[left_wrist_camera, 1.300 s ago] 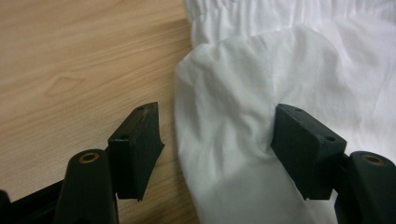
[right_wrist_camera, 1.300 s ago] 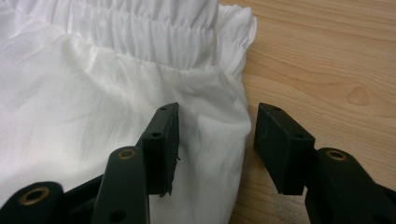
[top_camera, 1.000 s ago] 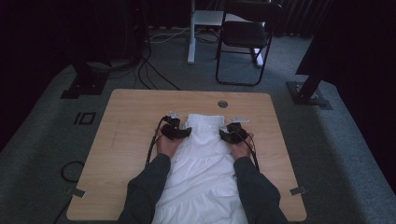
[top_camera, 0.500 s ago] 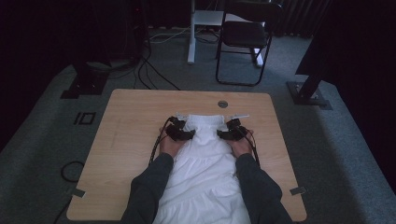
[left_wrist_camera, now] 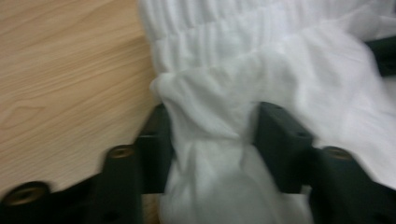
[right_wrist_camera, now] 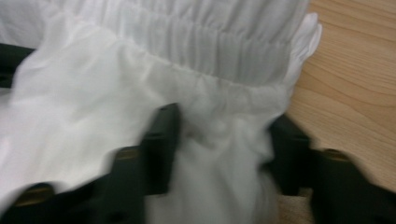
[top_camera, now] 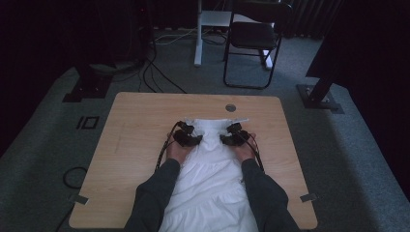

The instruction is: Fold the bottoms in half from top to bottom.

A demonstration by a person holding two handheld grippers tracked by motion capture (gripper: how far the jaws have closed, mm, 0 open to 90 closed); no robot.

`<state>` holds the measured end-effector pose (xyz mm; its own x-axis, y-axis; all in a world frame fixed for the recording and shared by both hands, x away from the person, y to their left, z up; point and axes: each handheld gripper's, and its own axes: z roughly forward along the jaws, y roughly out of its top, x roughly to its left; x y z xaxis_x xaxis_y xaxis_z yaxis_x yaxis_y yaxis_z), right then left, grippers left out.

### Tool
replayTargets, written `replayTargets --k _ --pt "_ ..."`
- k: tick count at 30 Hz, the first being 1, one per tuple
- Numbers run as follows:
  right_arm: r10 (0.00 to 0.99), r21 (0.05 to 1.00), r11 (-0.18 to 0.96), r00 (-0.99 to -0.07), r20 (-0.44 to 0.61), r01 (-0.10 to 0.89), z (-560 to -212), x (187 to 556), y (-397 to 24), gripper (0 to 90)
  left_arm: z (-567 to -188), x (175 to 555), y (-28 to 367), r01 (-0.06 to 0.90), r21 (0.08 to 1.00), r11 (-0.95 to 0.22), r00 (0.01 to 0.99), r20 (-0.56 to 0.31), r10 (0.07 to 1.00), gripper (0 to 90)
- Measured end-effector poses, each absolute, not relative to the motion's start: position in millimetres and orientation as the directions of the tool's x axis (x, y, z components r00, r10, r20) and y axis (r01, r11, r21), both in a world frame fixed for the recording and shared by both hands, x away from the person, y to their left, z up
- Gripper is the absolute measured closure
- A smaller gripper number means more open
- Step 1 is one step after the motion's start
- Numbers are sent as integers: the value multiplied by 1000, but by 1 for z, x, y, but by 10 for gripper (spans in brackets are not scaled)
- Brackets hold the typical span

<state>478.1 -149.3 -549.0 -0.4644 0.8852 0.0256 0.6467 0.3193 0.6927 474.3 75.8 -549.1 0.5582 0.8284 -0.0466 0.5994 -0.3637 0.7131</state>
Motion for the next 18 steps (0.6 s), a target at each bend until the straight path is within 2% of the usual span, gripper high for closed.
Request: replayTargets --k 2,4,5,8,11,14,18 --pt "881 686 316 -471 44 656 -547 478 -150 726 -548 474 77 608 705 -365 571 -70 818 639" --pt "879 682 289 -469 89 672 -547 479 -152 806 -547 474 77 617 696 -367 584 -94 806 754" --pt "878 680 274 -465 111 680 -547 481 -155 822 -546 473 76 610 695 -381 591 -78 803 793" --pt "871 671 236 -459 174 703 -547 484 -161 834 -542 473 76 597 681 -424 609 -40 792 844" --pt "859 682 228 -473 195 695 -541 485 -166 837 -529 476 83 585 705 -400 606 -52 794 849" --pt "850 713 216 -488 199 667 -522 486 -170 837 -507 479 89 559 749 -356 601 -70 796 850" --pt "839 763 206 -512 185 613 -487 488 -173 837 -469 481 91 492 803 -336 608 -41 793 850"
